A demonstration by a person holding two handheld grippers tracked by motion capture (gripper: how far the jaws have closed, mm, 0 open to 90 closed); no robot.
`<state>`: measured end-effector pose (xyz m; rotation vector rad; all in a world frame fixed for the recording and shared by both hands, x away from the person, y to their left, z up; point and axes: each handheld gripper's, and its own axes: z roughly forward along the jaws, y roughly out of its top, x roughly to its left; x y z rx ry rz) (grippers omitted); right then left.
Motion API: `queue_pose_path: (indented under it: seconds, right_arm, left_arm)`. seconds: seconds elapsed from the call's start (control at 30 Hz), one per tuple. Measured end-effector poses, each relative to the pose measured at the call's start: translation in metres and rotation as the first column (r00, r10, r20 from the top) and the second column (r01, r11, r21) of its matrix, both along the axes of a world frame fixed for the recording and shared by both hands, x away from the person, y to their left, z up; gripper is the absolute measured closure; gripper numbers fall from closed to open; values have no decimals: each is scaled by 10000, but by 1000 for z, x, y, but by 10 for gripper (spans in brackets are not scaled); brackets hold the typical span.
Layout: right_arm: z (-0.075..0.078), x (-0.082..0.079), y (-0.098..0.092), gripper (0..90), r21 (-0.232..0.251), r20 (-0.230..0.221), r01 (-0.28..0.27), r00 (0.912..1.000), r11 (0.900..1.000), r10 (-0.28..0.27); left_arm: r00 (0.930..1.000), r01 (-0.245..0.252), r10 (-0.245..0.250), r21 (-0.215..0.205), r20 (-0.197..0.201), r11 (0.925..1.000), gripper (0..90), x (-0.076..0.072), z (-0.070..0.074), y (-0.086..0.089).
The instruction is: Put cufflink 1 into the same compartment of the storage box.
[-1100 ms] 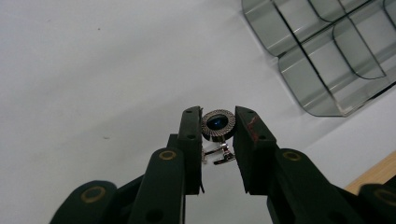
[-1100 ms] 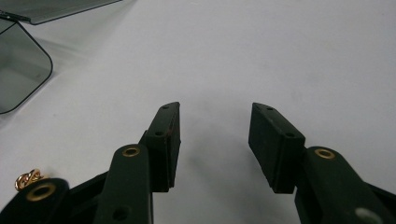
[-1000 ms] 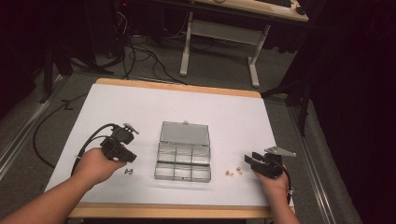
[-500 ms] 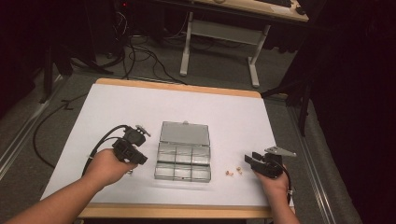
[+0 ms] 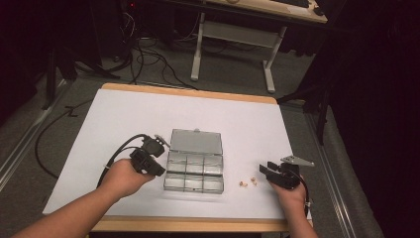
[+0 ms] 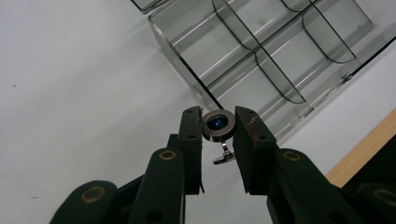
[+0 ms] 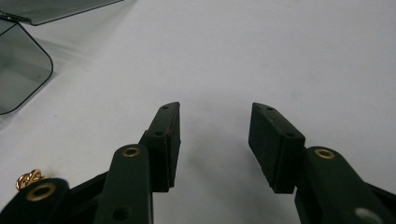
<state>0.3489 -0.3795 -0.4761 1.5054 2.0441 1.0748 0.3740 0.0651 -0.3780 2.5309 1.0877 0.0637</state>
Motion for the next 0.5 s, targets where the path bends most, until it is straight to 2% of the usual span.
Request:
queue_pose_path:
  seconds: [0.5]
  right_arm:
    - [0,0,1,544,-6,-8,10,10000,10000,-10]
  left_arm:
    - [9991,411,-411,-52,-33,9991,736,1,-5,-20]
